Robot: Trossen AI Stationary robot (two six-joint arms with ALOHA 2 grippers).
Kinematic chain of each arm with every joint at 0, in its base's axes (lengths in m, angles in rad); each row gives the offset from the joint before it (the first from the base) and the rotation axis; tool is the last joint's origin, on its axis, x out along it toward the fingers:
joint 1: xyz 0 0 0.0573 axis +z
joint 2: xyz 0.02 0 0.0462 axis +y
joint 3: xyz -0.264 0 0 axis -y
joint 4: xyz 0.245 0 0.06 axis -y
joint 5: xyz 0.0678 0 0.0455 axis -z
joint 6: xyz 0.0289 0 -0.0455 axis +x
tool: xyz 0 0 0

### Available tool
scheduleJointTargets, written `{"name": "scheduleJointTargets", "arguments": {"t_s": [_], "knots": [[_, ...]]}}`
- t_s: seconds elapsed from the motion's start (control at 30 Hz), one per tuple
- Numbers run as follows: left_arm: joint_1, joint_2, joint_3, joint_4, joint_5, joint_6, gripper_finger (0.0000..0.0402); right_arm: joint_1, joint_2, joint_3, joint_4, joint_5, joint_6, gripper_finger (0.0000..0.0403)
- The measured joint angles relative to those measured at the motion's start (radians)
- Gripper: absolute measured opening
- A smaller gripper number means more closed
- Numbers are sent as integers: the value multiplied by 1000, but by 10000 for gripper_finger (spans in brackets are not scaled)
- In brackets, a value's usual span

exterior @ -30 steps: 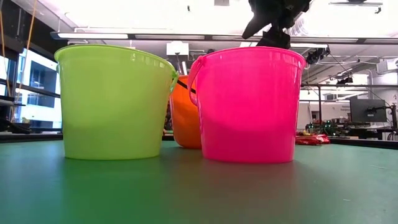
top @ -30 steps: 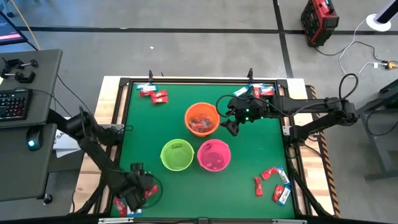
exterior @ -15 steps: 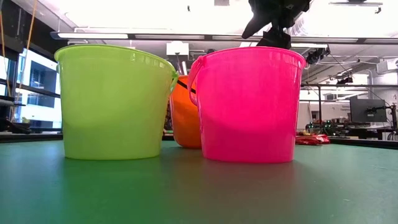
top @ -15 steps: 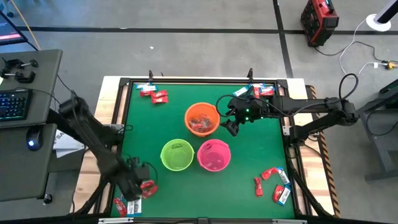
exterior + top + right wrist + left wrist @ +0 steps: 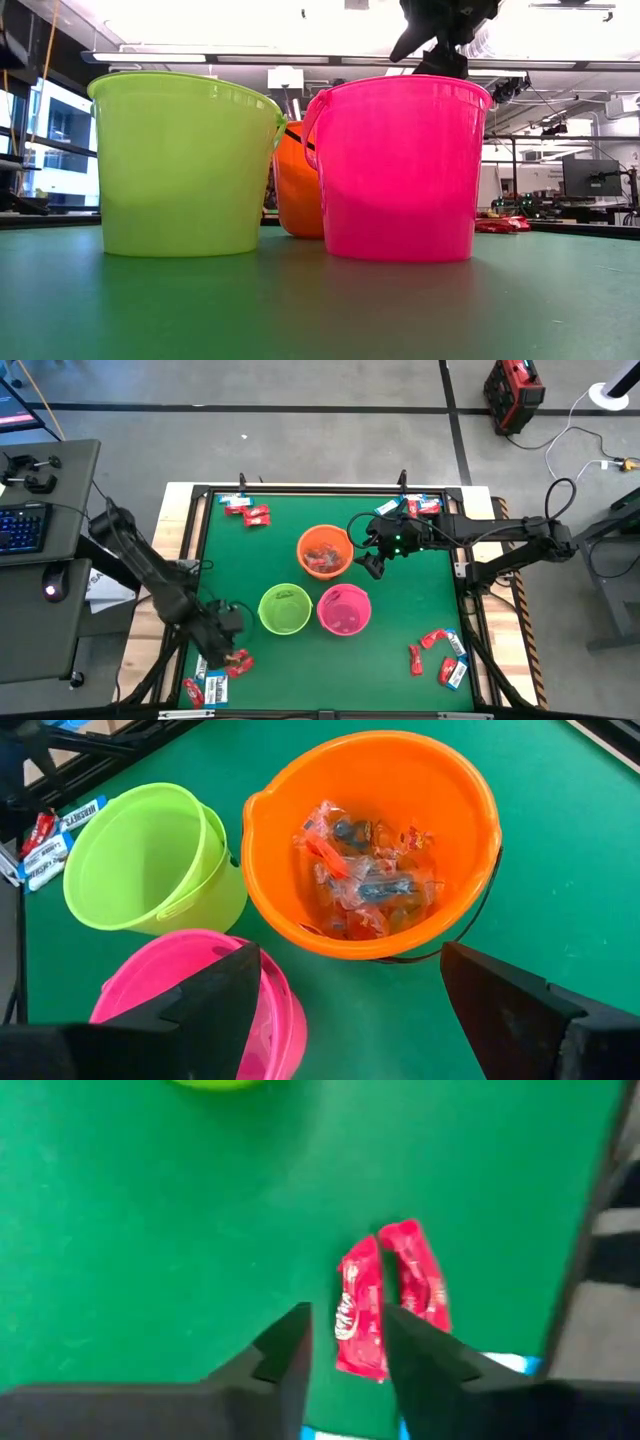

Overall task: Sort candy by brand, put in halloween buckets
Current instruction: Put the red chocolate bar into the pink bucket

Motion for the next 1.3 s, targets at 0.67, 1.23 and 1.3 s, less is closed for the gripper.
{"name": "scheduleJointTargets", "arguments": {"t_s": [0.67,1.23,1.3], "knots": [[0,356,3,158,73,35,214,0,0,0,-20,-1,0,303],[185,-158,120,37,-101,120,28,6,-125,-1,-36,-98,-14,303],[260,-178,162,101,-179,226,20,13,-165,-1,-35,-74,5,303]]}}
